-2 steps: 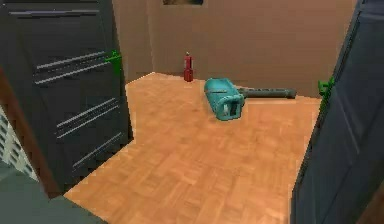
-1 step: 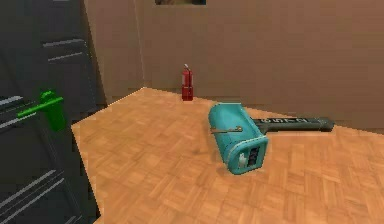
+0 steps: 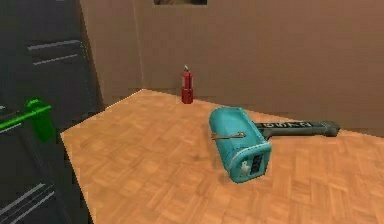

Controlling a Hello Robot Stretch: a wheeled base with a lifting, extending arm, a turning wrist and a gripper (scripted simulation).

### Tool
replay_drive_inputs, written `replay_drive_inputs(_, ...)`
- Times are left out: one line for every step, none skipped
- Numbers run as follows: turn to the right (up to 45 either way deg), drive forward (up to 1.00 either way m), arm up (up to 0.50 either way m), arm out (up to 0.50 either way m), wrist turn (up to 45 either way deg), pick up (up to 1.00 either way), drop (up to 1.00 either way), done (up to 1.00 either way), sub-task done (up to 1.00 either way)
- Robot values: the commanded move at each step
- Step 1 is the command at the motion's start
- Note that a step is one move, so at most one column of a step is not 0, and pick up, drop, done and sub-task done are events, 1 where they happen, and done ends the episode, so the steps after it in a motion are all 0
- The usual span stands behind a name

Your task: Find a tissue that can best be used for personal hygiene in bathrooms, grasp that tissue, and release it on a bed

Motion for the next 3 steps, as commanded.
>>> replay_drive_inputs(18.0,0.0,0.0,0.0,0.0,0.0,0.0,0.0,0.0)
replay_drive_inputs(0.0,0.9,0.0,0.0,0.0,0.0,0.0,0.0,0.0)
replay_drive_inputs(45.0,0.0,0.0,0.0,0.0,0.0,0.0,0.0,0.0)
